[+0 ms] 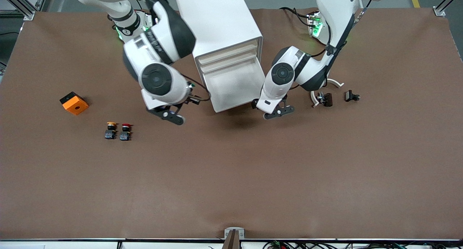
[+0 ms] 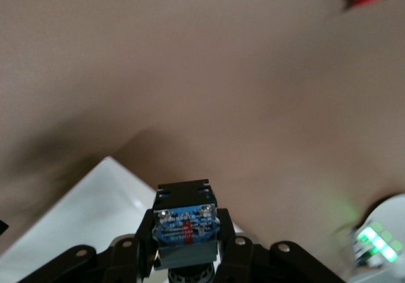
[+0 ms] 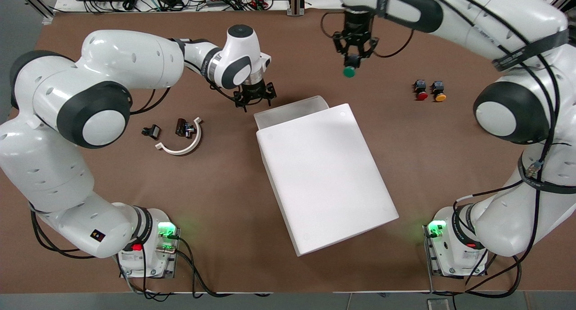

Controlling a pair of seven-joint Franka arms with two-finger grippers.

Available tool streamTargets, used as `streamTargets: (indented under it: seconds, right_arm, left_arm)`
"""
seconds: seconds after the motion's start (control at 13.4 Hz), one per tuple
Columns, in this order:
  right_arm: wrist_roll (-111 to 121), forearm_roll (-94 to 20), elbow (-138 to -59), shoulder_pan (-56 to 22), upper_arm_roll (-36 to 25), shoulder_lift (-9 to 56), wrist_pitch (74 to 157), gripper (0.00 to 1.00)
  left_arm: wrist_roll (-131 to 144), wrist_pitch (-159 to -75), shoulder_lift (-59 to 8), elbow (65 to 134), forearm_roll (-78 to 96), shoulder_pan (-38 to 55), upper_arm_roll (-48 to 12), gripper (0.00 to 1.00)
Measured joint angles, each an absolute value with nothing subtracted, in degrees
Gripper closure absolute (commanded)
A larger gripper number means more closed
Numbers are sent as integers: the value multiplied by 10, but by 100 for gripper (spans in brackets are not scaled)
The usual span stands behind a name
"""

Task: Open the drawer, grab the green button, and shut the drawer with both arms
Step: 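Carry the green button toward the button row while the left gripper withdraws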

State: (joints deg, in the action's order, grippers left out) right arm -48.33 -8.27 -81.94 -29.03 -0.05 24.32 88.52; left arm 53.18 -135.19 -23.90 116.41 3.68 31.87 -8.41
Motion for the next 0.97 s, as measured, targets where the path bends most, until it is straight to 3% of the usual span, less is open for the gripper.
streamTargets:
  seconds: [0.37,0.97]
  right_arm:
    - [-323,-34,-895,-206,-1,219,926,87]
    - [-167,-2,-1066,-108,-1,214,1169,87]
  left_arm:
    - [555,-1347,-243,1166,52,319,-132,0]
    - [561,-1321,-255,1170,131,320,-214,0]
